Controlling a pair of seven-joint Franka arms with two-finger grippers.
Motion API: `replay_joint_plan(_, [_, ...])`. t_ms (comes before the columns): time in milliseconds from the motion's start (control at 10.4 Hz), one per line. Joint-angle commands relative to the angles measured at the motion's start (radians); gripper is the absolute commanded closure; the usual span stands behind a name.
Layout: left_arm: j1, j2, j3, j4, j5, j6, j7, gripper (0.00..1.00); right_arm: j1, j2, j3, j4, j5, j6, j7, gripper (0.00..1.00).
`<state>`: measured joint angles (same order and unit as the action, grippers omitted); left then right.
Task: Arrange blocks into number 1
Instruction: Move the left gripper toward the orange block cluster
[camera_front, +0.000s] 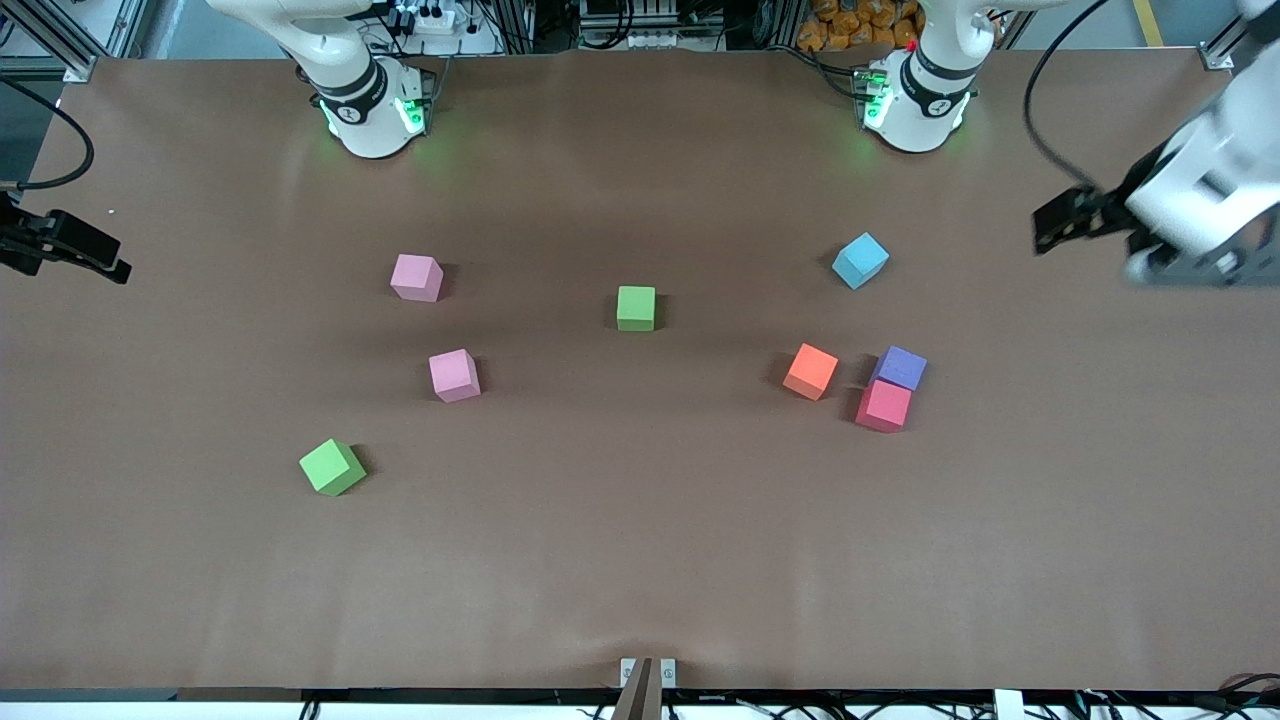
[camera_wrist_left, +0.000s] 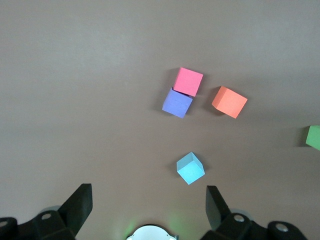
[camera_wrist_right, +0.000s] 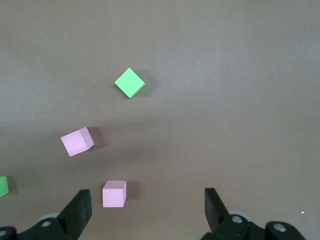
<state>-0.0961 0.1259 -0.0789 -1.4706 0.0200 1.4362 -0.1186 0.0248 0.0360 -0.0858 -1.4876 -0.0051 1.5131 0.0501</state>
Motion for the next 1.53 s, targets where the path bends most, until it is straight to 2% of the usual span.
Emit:
replay_joint_plan(0, [-0.04,0.111,0.002,0.029,0.011,0.039,-0.02,0.0,-0.003,0.007,-0.002,0.02,0.017,-0.011,-0.009,0.0])
replay_joint_plan(288, [-0.102,0.237,0.005,0.029,0.021,0.116,-0.027,0.0,0.0,0.007,-0.002,0.02,0.017,-0.011,-0.007,0.0])
replay_joint_plan(671, [-0.096,0.36,0.013,0.026,0.023,0.19,-0.026,0.0,0.001,0.007,0.0,0.02,0.017,-0.011,-0.007,0.0])
replay_joint_plan(1055, [-0.085,0.451,0.014,0.024,0.024,0.276,-0.029,0.0,0.001,0.007,0.0,0.02,0.017,-0.011,-0.007,0.0])
replay_joint_plan(1438, [-0.071,0.494,0.013,0.021,0.021,0.318,-0.032,0.0,0.001,0.018,0.0,0.013,0.017,-0.007,-0.007,0.0])
